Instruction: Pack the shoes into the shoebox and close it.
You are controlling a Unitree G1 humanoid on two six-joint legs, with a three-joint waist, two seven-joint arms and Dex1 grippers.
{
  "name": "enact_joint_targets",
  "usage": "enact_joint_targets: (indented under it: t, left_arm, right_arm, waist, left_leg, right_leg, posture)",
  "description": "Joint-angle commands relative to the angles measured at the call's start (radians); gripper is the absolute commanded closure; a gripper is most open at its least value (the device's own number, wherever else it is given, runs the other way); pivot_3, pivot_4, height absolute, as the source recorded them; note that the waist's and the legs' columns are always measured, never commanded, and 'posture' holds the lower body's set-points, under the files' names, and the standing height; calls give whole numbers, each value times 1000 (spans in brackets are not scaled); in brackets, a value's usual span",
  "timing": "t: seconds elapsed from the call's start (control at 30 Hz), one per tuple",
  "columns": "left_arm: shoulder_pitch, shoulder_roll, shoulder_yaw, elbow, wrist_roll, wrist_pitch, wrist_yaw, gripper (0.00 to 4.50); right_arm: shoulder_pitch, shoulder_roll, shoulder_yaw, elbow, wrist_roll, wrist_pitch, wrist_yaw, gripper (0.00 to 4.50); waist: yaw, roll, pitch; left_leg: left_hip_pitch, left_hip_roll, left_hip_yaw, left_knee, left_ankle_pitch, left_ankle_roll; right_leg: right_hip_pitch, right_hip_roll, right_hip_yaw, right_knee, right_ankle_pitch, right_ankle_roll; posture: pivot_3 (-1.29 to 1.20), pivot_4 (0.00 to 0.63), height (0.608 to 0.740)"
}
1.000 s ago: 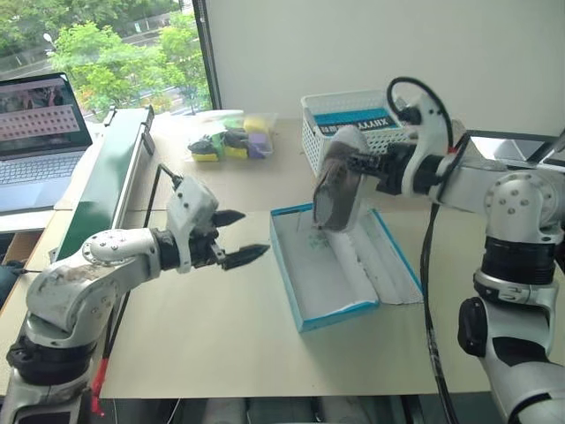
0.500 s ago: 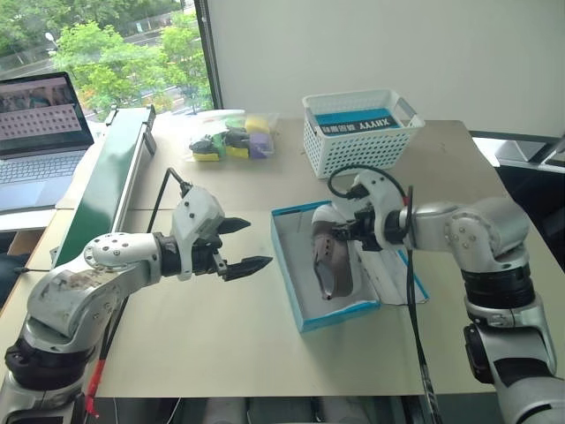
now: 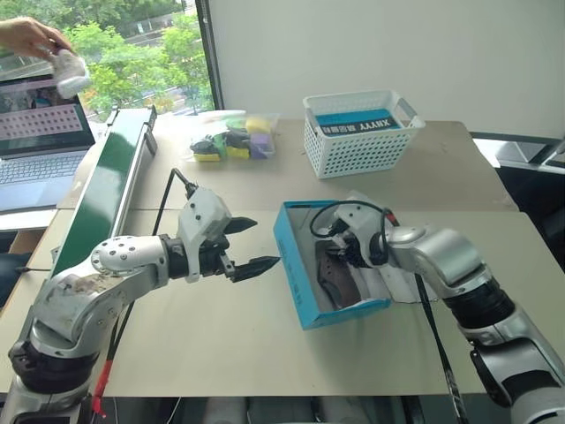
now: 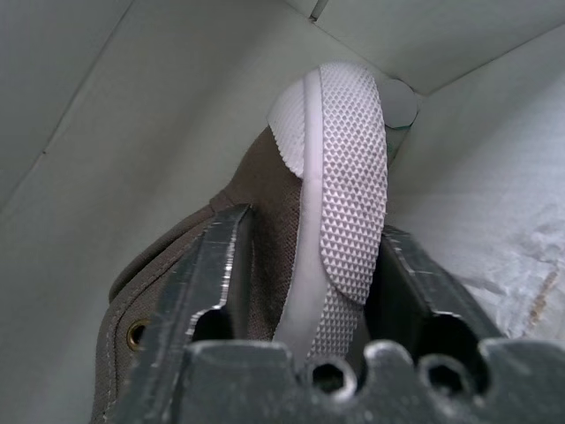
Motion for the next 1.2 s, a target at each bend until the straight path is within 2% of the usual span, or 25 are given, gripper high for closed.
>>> enact_joint_targets:
  t: [0.03,0.07,0.13,0.27,0.47,0.63,0.73,0.8,1.03,1.2]
  left_arm:
    - [-3,2,23,-41,-17,-2,13,0]
    - [-2,3,25,-40,-18,-2,14,0]
    - [0,6,26,-36,-18,-4,14,0]
    - [-1,9,29,-23,-12,-8,16,0]
    - [-15,-1,26,2,10,-25,33,0]
    - [-47,-12,30,65,95,-49,109,0]
    - [-76,-30,34,138,196,-50,221,0]
    - [-104,-85,73,194,255,-26,350,0]
    - [-66,-278,195,201,478,-11,729,0]
    - [-38,-317,246,201,558,-31,801,0]
  right_arm:
    - [-21,2,-3,-29,-53,-3,4,838]
    - [-39,-4,-4,-44,-62,-1,9,464]
    - [-80,-30,9,-70,-100,-17,21,64]
    - [-171,-44,-7,-117,-123,7,41,64]
    - [-276,-22,-105,-159,-90,101,71,64]
    - [-294,38,-273,-130,6,88,134,64]
    - [-271,114,-381,-125,76,17,157,64]
    - [-246,170,-445,-136,122,-31,168,64]
    - [-81,211,-423,-186,131,-148,179,64]
    - [-48,243,-397,-190,132,-179,164,64]
  waist:
    - [1,0,0]
    - [1,0,0]
    - [0,0,0]
    - [0,0,0]
    - [-2,0,0]
    - [3,0,0]
    - [3,0,0]
    - [2,0,0]
    - [3,0,0]
    - [-1,0,0]
  left_leg:
    - [0,0,0,0,0,0]
    - [0,0,0,0,0,0]
    - [0,0,0,0,0,0]
    - [0,0,0,0,0,0]
    - [0,0,0,0,0,0]
    - [0,0,0,0,0,0]
    - [0,0,0,0,0,0]
    - [0,0,0,0,0,0]
    - [-1,0,-1,0,0,0]
    - [-1,0,-1,0,0,0]
  right_leg:
    - [0,0,0,0,0,0]
    - [0,0,0,0,0,0]
    - [0,0,0,1,0,0]
    - [-1,0,0,1,0,0]
    - [-1,0,0,1,0,0]
    - [-1,0,0,1,0,0]
    - [-1,0,0,1,0,0]
    - [-1,0,0,1,0,0]
    - [-1,-1,0,2,0,0]
    - [-2,-1,0,3,0,0]
  posture:
    - [0,150,740]
    - [0,150,740]
    - [0,150,740]
    - [0,150,740]
    - [0,150,740]
    - [0,150,740]
    - [0,150,740]
    - [0,150,740]
    - [0,150,740]
    - [0,150,740]
